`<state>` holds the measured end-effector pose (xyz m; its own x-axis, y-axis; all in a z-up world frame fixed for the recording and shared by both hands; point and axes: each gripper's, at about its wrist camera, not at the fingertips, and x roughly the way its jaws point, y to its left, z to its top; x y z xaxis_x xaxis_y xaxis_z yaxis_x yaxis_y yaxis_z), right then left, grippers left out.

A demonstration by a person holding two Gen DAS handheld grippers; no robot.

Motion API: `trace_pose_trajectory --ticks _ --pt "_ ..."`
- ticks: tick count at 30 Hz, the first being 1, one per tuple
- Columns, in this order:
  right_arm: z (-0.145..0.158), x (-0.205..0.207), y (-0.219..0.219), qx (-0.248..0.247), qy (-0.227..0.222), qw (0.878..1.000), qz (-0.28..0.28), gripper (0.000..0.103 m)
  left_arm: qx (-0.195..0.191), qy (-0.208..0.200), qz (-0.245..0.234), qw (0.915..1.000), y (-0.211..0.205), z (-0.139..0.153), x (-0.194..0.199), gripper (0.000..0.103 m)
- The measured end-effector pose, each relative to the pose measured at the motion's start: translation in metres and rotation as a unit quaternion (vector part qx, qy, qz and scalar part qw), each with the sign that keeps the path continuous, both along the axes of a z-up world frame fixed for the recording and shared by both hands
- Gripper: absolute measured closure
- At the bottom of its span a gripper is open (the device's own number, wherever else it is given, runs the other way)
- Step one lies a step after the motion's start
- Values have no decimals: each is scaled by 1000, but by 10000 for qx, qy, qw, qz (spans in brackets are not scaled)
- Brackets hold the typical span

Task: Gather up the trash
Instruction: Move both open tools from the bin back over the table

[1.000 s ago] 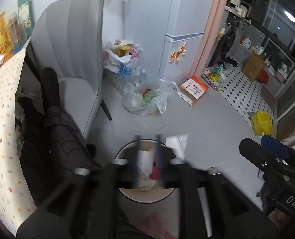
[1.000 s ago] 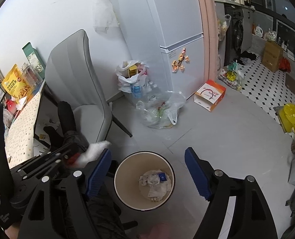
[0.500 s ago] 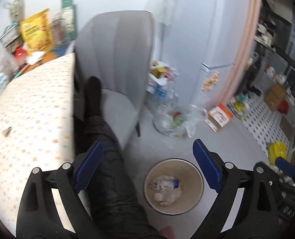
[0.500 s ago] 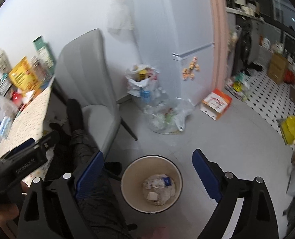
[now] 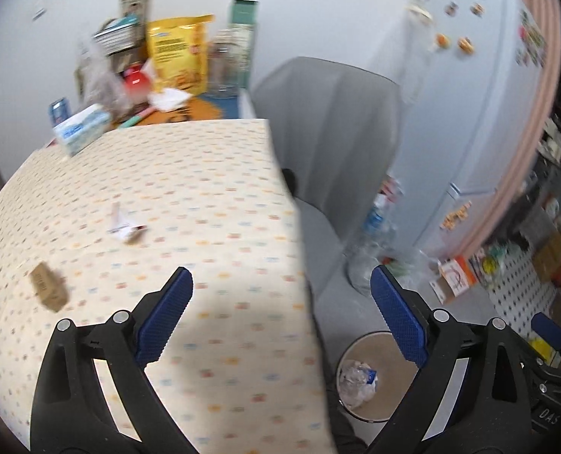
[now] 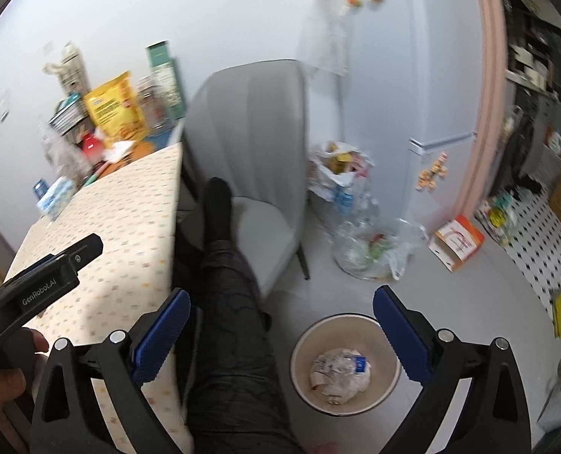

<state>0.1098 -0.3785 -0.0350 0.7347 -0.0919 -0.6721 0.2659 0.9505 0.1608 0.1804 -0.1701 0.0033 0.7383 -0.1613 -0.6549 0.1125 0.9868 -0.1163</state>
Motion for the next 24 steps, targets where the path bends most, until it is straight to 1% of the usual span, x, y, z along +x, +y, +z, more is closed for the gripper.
trace_pose_trajectory --ticks 2,4,7,10,18,24 --pt "6 6 21 -52 -20 9998 170 8 -9 -6 190 9998 21 2 -1 9" --pt "10 10 45 -216 7 9991 362 11 -37 -38 418 9991 46 3 -3 9" --pt "13 15 81 -397 35 9971 641 11 -129 -49 744 9971 81 3 -6 9" --pt "16 19 113 -489 36 9951 856 11 -72 -60 981 9951 108 2 -9 9" --pt "14 25 172 -546 91 9909 1225 11 -9 51 1455 9893 170 -8 -21 9" --pt "7 31 197 -562 166 9886 1389 11 -106 178 1719 9849 202 -18 -30 9"
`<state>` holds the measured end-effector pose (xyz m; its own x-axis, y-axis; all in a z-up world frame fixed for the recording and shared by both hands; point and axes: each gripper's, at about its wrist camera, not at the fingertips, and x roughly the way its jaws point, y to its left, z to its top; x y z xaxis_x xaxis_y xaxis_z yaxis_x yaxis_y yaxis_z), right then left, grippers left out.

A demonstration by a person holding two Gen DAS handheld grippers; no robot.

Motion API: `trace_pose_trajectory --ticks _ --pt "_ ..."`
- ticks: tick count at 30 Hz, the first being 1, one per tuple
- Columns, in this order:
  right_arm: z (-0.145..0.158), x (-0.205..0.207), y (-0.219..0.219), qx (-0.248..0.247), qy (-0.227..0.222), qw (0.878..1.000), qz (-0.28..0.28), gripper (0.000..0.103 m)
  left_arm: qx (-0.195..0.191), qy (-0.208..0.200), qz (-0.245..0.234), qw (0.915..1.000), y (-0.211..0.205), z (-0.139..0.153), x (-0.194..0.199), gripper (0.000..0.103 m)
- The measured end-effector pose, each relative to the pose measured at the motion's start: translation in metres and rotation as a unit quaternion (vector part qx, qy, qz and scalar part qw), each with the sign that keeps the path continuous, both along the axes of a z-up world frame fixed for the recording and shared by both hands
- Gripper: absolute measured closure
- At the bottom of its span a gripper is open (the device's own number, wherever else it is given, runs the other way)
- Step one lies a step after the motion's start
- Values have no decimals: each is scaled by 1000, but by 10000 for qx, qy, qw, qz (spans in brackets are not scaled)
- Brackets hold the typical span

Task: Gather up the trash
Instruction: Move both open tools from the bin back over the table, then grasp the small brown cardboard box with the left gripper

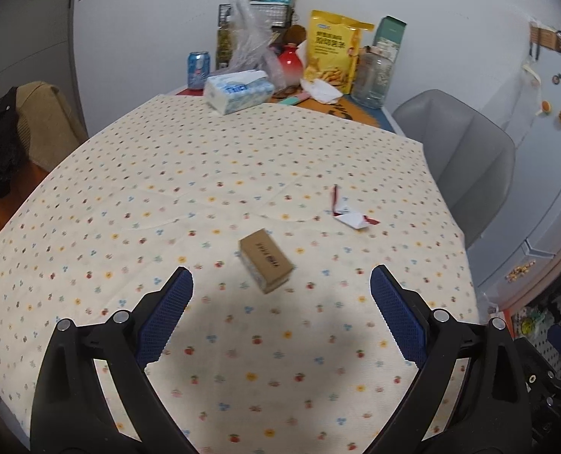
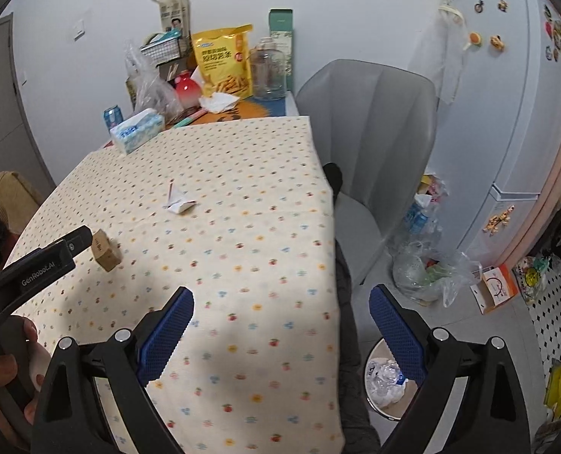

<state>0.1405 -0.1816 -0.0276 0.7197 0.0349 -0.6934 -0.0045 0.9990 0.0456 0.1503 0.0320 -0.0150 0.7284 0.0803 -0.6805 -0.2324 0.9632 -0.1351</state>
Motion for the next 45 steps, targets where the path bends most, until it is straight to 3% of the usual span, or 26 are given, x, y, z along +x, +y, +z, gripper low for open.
trace_pose_trajectory --ticks 7,15,20,23,25,26,27,35,45 --pt "-11 11 24 -99 183 9997 113 11 -46 142 223 9996 26 -14 1 9" --pt "-19 29 39 -89 230 9994 236 11 -8 293 168 9994 22 -26 26 10" --pt "-21 43 36 -4 264 9994 215 12 178 427 319 9984 11 -40 43 19" --pt "-22 50 37 3 248 9995 212 12 31 543 370 9978 15 -49 50 36" --pt "-23 54 40 -24 259 9994 246 12 -102 580 287 9979 16 -53 53 54" --pt "-23 56 42 -42 264 9993 271 12 -160 611 252 9977 16 -54 55 69" --pt "-23 57 43 -58 265 9992 297 12 -170 620 280 9975 17 -54 55 71" --pt "-11 66 67 -159 281 9982 514 12 -42 223 328 9992 26 -21 50 73" --pt "22 80 97 -322 -15 9968 731 14 63 -171 450 9988 55 17 56 73"
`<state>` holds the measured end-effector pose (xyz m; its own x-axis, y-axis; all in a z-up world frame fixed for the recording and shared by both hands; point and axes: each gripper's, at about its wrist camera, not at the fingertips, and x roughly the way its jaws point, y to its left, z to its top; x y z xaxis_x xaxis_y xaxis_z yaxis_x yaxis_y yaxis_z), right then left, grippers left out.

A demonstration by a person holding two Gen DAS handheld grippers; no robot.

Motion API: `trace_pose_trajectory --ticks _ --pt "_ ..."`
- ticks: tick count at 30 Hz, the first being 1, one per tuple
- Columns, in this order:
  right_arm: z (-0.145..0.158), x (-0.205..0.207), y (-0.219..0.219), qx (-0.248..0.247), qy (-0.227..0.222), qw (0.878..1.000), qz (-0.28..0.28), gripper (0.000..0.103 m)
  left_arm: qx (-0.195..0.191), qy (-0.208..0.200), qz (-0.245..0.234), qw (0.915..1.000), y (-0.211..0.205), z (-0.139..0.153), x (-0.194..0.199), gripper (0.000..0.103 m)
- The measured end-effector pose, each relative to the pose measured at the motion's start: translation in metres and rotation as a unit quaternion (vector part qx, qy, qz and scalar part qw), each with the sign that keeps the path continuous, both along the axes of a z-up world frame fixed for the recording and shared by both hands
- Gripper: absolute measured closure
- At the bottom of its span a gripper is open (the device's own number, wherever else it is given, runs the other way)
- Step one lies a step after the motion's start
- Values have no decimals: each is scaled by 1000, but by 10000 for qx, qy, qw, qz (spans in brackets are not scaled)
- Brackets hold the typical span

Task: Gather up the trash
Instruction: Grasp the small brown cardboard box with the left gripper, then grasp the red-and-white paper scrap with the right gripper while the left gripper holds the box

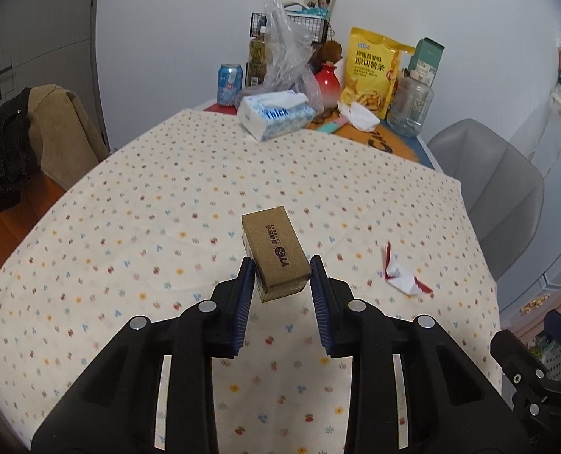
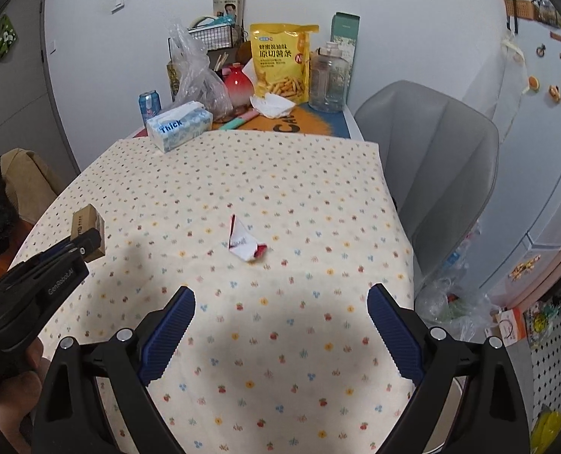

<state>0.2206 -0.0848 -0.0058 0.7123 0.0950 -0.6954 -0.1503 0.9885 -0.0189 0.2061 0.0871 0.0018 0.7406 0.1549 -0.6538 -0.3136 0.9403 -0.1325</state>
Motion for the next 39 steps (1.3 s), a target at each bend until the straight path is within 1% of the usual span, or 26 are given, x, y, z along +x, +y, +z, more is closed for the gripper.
trace_pose_trajectory --ticks 1,5,10,14,16,27,29,31,32,33,35,36,37,38,39 --pt "2 3 3 -20 9 10000 42 16 6 -25 11 10000 2 2 2 73" --pt "4 16 14 -185 -24 9998 108 17 48 -77 30 10000 7 5 11 73" --pt "-7 36 25 -281 126 9993 222 19 55 25 51 10000 12 -7 26 73" --pt "-25 55 34 -336 315 9986 276 24 49 161 100 9998 18 -22 39 73" --pt "-35 65 38 -360 421 9980 304 29 32 222 123 9997 22 -29 46 73" --pt "-79 113 43 -439 760 9957 284 36 -93 443 281 9986 37 -57 70 73" --pt "-86 120 45 -406 848 9951 304 43 -89 471 297 9984 39 -59 71 73" --pt "-92 124 45 -320 959 9944 307 58 -84 502 318 9982 39 -61 72 73" --pt "-95 125 46 -256 1003 9941 318 59 -89 519 321 9981 39 -62 72 73" --pt "-95 125 46 -219 997 9942 340 65 -92 530 320 9980 39 -62 72 73" --pt "-93 122 48 -286 988 9940 382 72 -99 515 302 9982 37 -61 70 73" --pt "-90 119 48 -301 953 9942 395 80 -102 498 294 9983 36 -59 69 73" --pt "-87 116 47 -313 929 9944 400 86 -101 472 276 9985 33 -57 67 73" --pt "-85 113 46 -302 912 9945 414 88 -102 451 256 9986 31 -54 65 73" --pt "-81 108 44 -263 908 9946 433 92 -112 428 243 9987 29 -52 62 73"
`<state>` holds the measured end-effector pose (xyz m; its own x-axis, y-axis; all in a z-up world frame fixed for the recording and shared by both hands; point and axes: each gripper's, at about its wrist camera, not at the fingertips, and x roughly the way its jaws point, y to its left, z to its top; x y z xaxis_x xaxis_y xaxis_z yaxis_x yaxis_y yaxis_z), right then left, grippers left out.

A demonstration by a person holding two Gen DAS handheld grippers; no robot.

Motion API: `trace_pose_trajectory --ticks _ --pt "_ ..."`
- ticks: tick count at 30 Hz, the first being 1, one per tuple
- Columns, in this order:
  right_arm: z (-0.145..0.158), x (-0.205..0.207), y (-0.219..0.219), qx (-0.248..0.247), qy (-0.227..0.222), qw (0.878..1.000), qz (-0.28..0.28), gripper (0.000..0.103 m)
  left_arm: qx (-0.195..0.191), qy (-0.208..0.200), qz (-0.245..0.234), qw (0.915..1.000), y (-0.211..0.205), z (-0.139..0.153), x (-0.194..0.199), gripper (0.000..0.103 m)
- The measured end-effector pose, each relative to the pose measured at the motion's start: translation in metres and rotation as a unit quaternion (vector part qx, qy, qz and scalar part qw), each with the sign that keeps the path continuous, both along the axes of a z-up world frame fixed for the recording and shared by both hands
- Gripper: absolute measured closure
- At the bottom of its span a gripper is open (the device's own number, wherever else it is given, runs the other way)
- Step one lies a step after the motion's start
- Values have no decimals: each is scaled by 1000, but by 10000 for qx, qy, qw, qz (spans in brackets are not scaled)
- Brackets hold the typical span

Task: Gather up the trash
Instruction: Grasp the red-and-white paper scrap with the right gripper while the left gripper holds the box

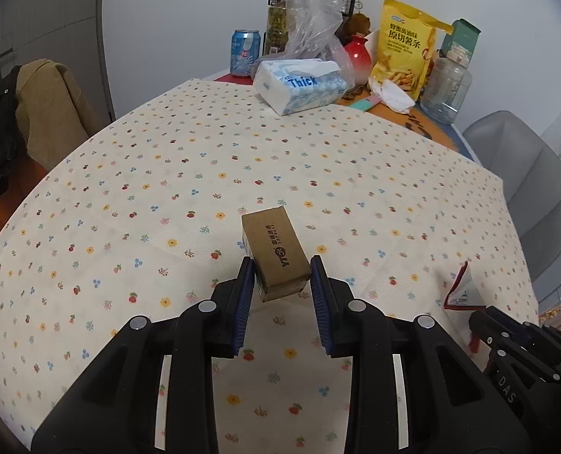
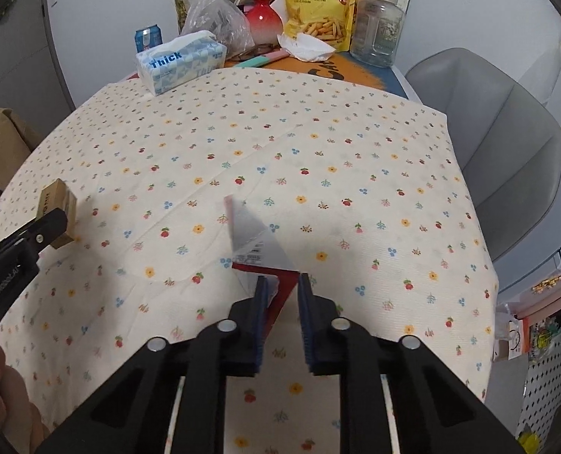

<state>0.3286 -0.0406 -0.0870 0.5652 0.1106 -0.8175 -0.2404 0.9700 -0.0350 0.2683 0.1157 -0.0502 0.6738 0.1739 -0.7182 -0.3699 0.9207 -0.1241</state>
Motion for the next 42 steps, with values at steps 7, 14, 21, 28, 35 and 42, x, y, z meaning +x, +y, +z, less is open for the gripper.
trace_pose_trajectory --ticks 7,14,21,28,35,42 --pt "16 -33 -12 143 -126 9998 6 102 -72 -115 -48 9999 -9 10 -30 73" --pt "27 -70 -26 392 -212 9990 -28 102 -170 -177 -121 9996 -21 14 -58 73" --pt "32 -80 -27 481 -212 9986 -18 95 -81 -233 -94 9997 -22 21 -64 73" --pt "15 -75 0 360 -89 9991 219 52 -136 -142 129 9997 2 10 -65 73" --pt "-1 -65 32 188 20 9994 285 49 -249 -76 324 9991 29 -3 -71 73" --pt "-13 -58 39 28 102 9997 233 70 -338 -48 341 9988 38 -8 -71 73"
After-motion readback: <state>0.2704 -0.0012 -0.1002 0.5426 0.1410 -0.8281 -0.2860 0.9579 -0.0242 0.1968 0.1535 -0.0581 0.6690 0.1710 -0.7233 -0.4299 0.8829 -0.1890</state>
